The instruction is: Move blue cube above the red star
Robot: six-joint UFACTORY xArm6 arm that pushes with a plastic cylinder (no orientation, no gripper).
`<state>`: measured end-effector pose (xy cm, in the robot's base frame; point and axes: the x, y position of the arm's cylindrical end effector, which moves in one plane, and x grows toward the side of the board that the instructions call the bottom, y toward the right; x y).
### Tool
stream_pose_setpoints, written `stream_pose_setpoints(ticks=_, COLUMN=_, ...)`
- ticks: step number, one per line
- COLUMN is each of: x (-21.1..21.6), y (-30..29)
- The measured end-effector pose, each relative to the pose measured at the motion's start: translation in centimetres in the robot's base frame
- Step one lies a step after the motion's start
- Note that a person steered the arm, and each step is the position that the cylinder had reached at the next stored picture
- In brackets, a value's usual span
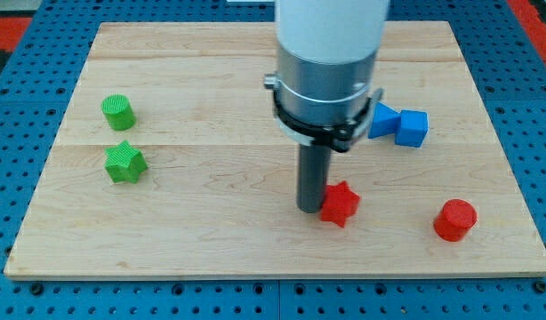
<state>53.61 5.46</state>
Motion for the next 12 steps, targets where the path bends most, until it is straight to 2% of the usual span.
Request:
stream_pose_setpoints(ticks=1, x=0.6, y=6.8)
stream_pose_setpoints(ticks=2, x=-0.9, y=8.6)
stream_pose_setpoints(ticks=3, x=-4.8, y=8.2)
stream_pose_setpoints(ticks=4, x=-5.5, y=12.6)
stream_pose_setpoints(ticks=5, x=-2.5, y=19.9)
stream_pose_setpoints(ticks=7, x=-13.3, y=28.6)
stream_pose_setpoints(ticks=8, x=-21.3, y=25.5)
stream_pose_setpoints(ticks=9, x=-22.0, y=19.4)
stream_pose_setpoints(ticks=12, x=-13.8, y=12.9)
